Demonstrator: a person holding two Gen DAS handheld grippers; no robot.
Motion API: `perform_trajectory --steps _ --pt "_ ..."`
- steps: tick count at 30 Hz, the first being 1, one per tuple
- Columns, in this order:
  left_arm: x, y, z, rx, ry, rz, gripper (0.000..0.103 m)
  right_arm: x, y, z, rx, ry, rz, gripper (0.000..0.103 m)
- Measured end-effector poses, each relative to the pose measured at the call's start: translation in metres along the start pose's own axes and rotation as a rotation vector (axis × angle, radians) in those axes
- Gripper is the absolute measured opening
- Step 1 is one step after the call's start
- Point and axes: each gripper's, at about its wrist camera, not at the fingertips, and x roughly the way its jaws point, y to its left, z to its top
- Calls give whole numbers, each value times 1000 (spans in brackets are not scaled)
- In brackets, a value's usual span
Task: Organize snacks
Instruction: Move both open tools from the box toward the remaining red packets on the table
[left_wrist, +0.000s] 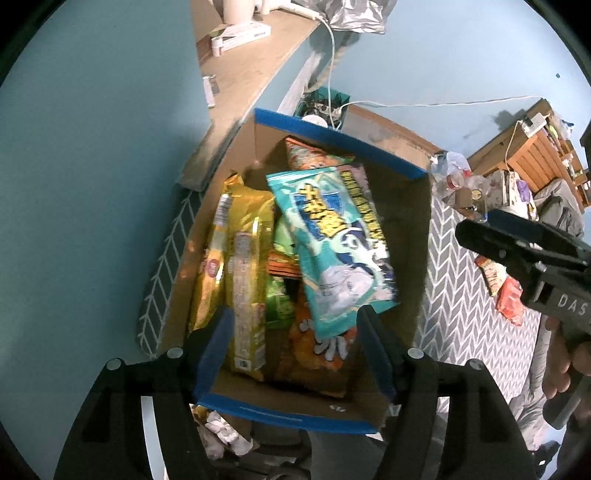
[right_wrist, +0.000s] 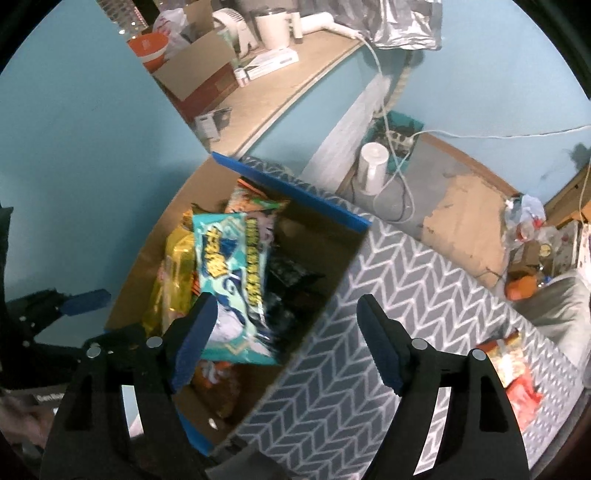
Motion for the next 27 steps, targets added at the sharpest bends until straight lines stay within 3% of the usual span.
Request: perform_trajectory --steps 27 --pt "14 -142 14 178 34 -46 72 -55 -155 -70 139 4 -112 79"
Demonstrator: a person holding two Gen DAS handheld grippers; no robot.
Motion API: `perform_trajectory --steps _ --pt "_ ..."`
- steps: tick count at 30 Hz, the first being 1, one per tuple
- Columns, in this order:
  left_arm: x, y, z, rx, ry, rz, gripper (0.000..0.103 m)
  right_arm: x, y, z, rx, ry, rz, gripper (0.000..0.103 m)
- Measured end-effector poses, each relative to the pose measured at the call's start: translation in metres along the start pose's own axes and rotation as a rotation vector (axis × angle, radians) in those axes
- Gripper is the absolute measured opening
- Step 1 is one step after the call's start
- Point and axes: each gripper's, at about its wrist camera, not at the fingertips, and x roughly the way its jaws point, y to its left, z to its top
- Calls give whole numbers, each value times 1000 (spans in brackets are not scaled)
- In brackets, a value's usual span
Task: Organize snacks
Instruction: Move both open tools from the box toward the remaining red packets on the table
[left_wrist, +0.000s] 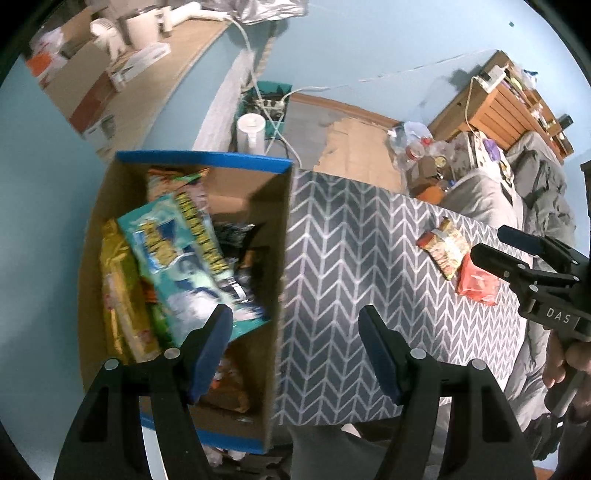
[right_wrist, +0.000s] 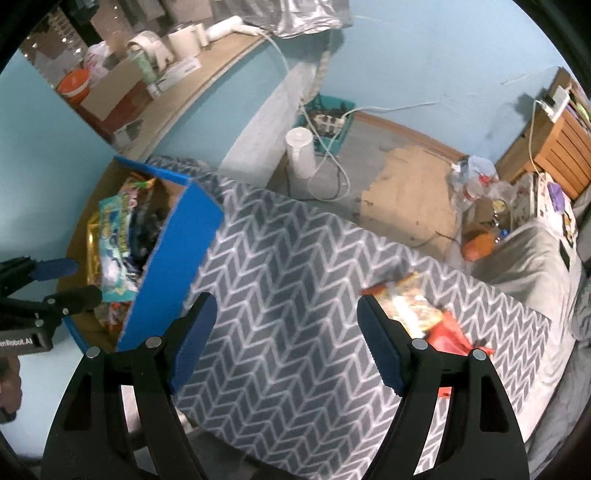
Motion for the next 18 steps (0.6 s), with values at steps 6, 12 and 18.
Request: perform_trajectory --steps 6,12,18 --pt "12 -34 10 36 20 -7 72 0 -42 -9 23 18 -19 79" --pt "25 -65 15 62 36 -18 78 4 -84 -18 31 44 -19 79" --pt "47 -91 17 44 77 -41 78 16 -126 -28 21 77 -14 79"
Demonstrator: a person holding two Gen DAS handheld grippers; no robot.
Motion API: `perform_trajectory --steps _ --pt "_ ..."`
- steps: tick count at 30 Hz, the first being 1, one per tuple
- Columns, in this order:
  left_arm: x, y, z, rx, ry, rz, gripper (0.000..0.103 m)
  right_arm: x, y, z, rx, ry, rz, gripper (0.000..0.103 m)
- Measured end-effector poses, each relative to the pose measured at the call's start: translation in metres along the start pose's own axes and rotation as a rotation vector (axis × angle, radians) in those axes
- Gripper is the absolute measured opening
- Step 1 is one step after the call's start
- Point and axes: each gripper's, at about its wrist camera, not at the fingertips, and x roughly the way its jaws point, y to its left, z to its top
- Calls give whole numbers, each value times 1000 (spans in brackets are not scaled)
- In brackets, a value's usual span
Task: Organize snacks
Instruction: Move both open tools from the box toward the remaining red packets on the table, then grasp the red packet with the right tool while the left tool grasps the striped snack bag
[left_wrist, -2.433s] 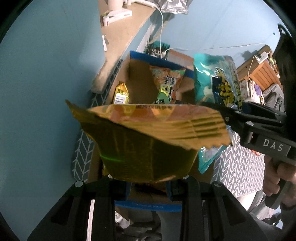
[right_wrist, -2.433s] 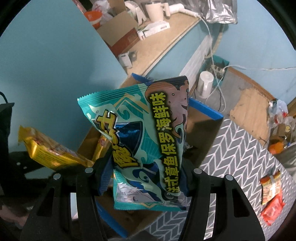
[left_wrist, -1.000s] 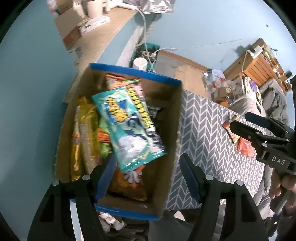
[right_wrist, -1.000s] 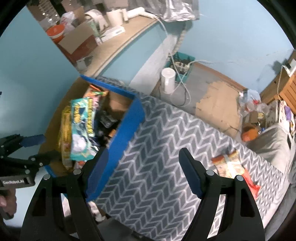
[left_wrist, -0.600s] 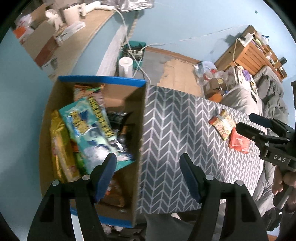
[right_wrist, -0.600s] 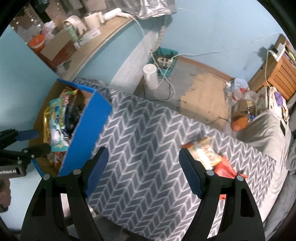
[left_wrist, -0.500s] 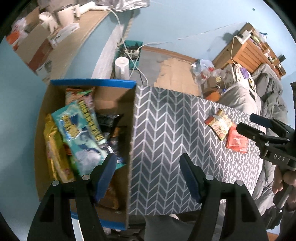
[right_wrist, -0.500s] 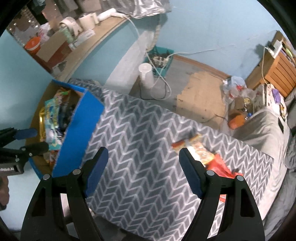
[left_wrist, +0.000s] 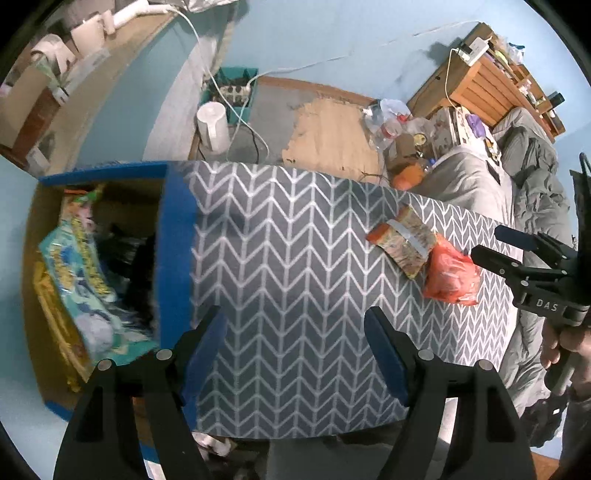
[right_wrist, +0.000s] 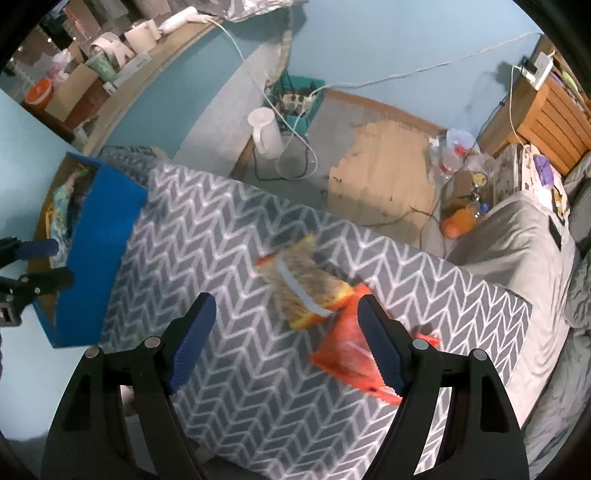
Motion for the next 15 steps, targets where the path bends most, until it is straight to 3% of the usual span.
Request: perform_trajectory --steps 15 --pt "60 -48 3 -56 83 -41 78 51 -66 -24 -51 97 13 80"
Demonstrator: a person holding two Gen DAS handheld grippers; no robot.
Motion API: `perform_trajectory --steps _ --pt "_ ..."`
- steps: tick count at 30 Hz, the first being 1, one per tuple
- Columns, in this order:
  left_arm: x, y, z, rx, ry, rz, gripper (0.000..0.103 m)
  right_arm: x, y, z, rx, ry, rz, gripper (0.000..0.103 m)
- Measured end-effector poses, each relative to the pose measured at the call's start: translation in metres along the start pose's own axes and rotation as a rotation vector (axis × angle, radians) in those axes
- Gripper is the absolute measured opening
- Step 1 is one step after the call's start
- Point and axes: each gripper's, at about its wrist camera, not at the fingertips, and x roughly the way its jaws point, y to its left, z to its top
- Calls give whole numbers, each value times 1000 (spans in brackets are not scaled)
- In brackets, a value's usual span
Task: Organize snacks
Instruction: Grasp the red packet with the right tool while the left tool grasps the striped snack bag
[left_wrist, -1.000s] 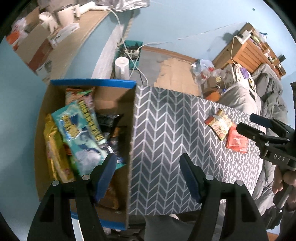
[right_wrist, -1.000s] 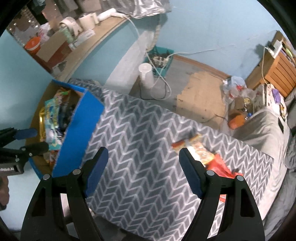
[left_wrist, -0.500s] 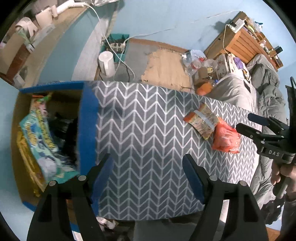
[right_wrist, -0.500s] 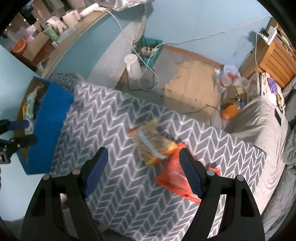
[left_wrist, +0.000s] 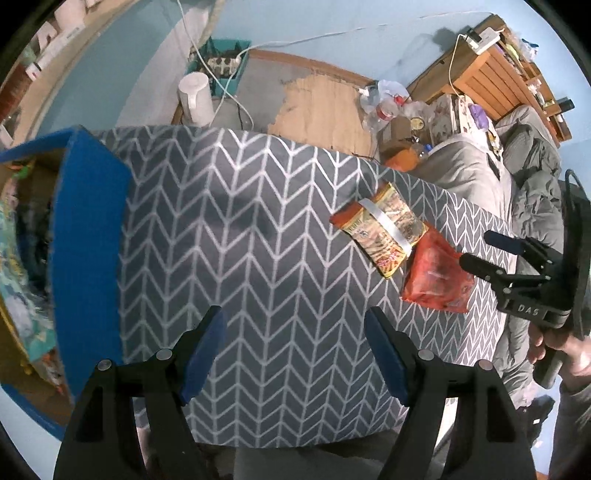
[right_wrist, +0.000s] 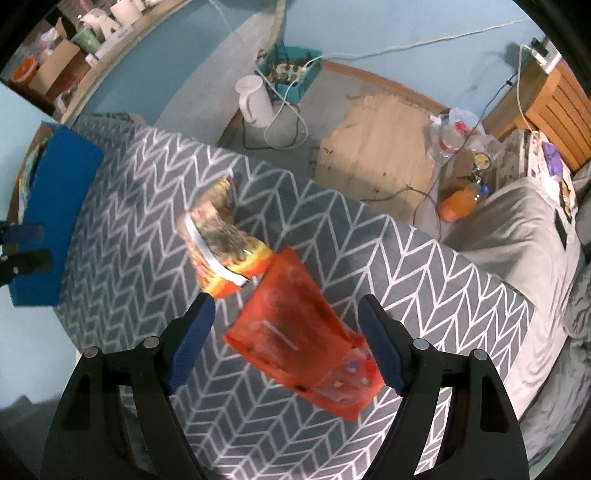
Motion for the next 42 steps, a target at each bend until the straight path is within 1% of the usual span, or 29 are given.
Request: perform_trajectory --steps 4,7,8,12,18,21,25,28,34,37,38,39,42 --pt "20 -11 -2 -5 12 3 78 16 -8 -6 -29 23 26 80" --pt "32 -17 -3 -15 26 -2 78 28 -12 -12 -65 43 23 80" --pt "37 -19 -5 -18 30 -16 78 32 -14 -13 -73 53 29 80" --pt "50 -25 -6 -19 48 -16 78 46 -17 -24 -83 105 50 80" --pt "61 -27 -8 -33 78 -14 78 48 -16 -47 -78 122 46 81" --pt "63 -28 -9 -31 88 -18 78 46 -13 -59 -54 120 25 81" --pt "65 -31 -5 -24 96 -25 78 47 -3 -68 -30 91 -8 81" --pt "67 -32 -1 -26 103 -31 78 57 5 -73 -19 110 -43 81" --pt "67 -36 7 -31 104 -52 79 63 18 -76 -11 97 -145 82" --pt "66 -35 10 -60 105 -74 80 61 19 -82 27 74 -145 81" --pt "66 -34 11 -67 105 -79 80 59 19 -84 40 62 -141 78" --pt "66 -36 12 -74 101 -82 80 57 19 -85 41 53 -143 70" --pt "66 -40 20 -85 85 -80 80 50 21 -88 45 28 -125 55"
